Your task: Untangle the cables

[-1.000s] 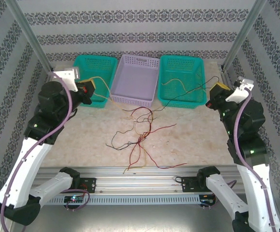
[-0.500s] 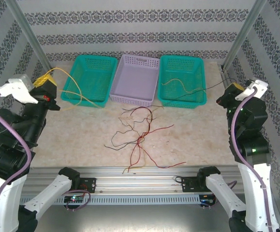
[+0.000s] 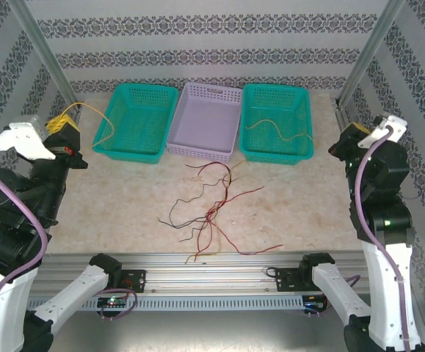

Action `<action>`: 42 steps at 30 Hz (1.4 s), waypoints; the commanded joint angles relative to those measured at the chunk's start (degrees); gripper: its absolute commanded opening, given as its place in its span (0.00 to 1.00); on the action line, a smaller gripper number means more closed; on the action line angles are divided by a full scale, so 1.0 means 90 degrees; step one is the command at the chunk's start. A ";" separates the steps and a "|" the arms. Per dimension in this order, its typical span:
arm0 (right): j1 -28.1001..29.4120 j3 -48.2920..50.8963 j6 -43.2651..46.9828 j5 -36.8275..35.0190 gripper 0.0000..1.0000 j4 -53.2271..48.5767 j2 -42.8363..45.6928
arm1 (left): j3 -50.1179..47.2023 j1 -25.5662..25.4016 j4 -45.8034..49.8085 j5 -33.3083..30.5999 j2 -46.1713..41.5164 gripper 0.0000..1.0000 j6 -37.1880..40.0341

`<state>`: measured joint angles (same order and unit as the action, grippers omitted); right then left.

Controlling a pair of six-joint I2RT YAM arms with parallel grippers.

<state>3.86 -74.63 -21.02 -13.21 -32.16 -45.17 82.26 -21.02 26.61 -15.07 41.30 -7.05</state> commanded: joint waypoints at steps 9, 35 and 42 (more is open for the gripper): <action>0.0119 -0.1565 -0.0188 0.2113 0.00 -0.0226 -0.1145 | 0.0007 -0.0063 0.0100 0.0789 0.0372 0.00 -0.0239; 0.2214 -0.9403 0.0109 0.4182 0.00 -0.1597 -0.8108 | -0.2195 -0.0062 -0.0195 0.1432 -0.0624 0.00 -0.0525; 0.2096 -0.9053 0.0090 0.4377 0.00 -0.1363 -0.8848 | -0.2173 -0.0062 -0.0225 0.1613 -0.0624 0.00 -0.0688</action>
<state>22.59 -156.94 -19.35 23.68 -45.50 -121.80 62.48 -21.04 26.81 -2.11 36.29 -11.73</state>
